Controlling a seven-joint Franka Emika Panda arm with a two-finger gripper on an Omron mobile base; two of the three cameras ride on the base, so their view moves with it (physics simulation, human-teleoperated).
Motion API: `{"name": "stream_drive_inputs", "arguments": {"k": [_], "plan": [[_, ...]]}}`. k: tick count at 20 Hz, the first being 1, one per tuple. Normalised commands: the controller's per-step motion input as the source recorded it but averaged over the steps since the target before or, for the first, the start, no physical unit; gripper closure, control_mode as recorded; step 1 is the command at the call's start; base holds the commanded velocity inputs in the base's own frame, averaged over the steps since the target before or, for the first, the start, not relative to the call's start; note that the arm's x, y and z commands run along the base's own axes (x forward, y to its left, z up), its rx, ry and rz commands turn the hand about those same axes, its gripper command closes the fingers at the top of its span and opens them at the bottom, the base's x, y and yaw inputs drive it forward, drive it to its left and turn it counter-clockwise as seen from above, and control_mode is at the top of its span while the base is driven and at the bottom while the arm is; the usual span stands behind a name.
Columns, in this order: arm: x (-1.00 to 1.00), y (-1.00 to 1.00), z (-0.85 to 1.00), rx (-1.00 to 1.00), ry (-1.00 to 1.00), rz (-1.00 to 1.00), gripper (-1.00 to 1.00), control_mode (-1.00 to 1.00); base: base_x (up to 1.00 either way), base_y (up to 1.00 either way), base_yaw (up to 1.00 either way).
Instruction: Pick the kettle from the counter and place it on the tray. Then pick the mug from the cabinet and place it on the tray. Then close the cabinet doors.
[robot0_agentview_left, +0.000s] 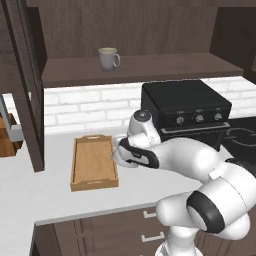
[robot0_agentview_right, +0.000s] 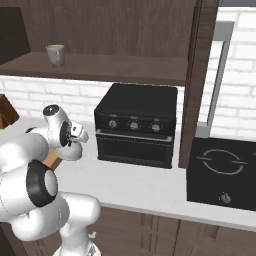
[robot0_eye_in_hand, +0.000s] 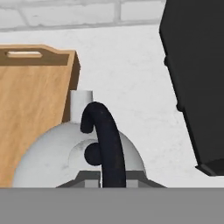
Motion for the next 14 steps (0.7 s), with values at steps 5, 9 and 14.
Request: {"name": "stream_drive_inputs", "arguments": {"k": [5, 9, 14], "plan": [[0.29, 0.54, 0.35, 0.00, 0.01, -0.08, 1.00, -1.00, 0.00, 0.00, 0.00], [0.61, 0.52, 0.24, 0.00, 0.11, -0.06, 1.00, -1.00, 0.00, 0.00, 0.00], [0.53, 0.38, 0.03, -0.04, 0.13, -0.03, 1.00, -1.00, 0.00, 0.00, 0.00]]}}
